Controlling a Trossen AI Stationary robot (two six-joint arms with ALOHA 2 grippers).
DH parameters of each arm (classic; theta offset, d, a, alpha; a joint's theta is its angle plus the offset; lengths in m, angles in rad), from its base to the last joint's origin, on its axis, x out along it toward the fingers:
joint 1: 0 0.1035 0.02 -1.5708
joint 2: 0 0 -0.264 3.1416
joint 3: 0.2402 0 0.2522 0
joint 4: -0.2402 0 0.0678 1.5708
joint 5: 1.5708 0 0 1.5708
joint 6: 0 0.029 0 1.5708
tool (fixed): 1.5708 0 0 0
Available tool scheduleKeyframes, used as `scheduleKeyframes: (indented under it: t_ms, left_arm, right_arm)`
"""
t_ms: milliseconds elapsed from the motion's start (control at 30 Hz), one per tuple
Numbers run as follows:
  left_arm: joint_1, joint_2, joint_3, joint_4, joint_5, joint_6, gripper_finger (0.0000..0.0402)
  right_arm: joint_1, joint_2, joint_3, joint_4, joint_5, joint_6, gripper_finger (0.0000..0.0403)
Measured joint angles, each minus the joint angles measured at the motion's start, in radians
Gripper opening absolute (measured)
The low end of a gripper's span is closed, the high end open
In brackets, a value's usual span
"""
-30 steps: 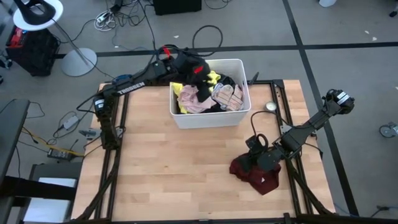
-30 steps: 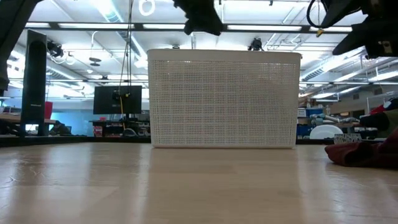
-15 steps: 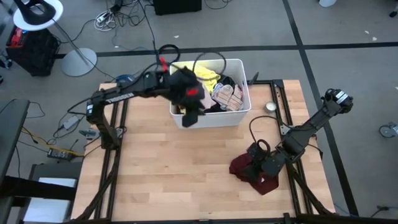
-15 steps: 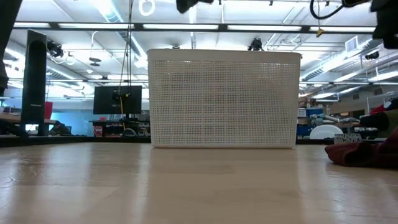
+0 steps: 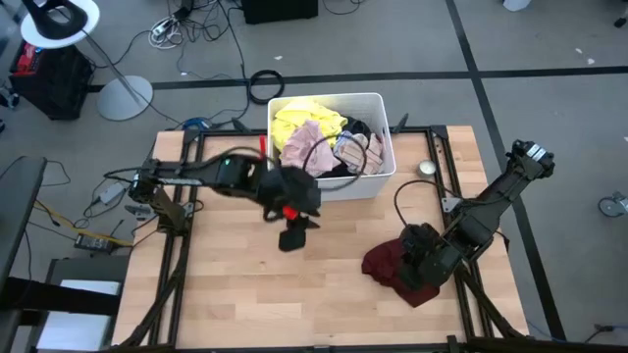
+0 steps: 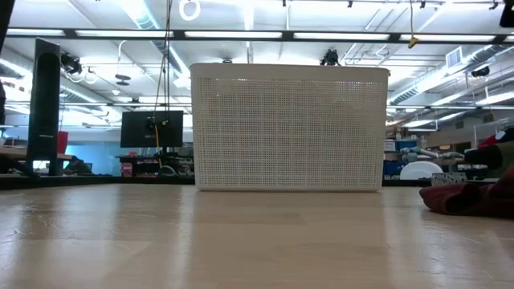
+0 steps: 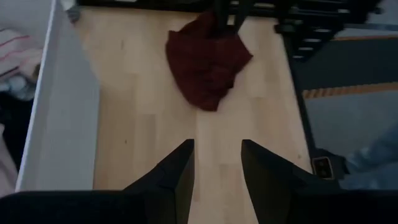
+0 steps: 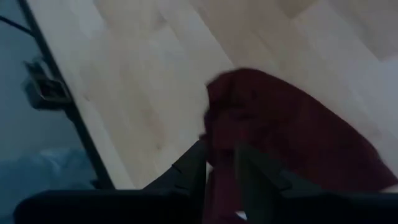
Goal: Sort clothes
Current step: Put the red underwear into the white laundry bin
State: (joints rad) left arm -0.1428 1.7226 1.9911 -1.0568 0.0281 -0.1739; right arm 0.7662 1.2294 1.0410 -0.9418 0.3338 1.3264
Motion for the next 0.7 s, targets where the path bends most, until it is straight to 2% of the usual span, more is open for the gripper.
scheduleKeyframes:
  t_ms: [133, 267, 400, 567, 700]
  left_arm:
    - [-0.063, 0.000, 0.000, -0.001, -0.106, -0.065, 0.0137]
    - [-0.109, 0.000, 0.000, -0.009, -0.116, -0.115, 0.0137]
    - [-0.154, 0.000, 0.000, 0.004, -0.148, -0.129, 0.0137]
    - [-0.196, 0.000, 0.000, 0.021, -0.185, -0.176, 0.0137]
    - [-0.214, 0.000, 0.000, 0.022, -0.194, -0.198, 0.0137]
  right_arm:
    - [0.025, 0.082, 0.076, -0.131, -0.028, -0.021, 0.0071]
    - [0.042, 0.171, 0.107, -0.172, -0.084, -0.074, 0.0058]
    - [0.052, 0.240, 0.104, -0.153, -0.095, -0.099, 0.0055]
    - [0.055, 0.295, 0.103, -0.151, -0.103, -0.099, 0.0068]
    - [0.055, 0.308, 0.102, -0.150, -0.110, -0.108, 0.0098]
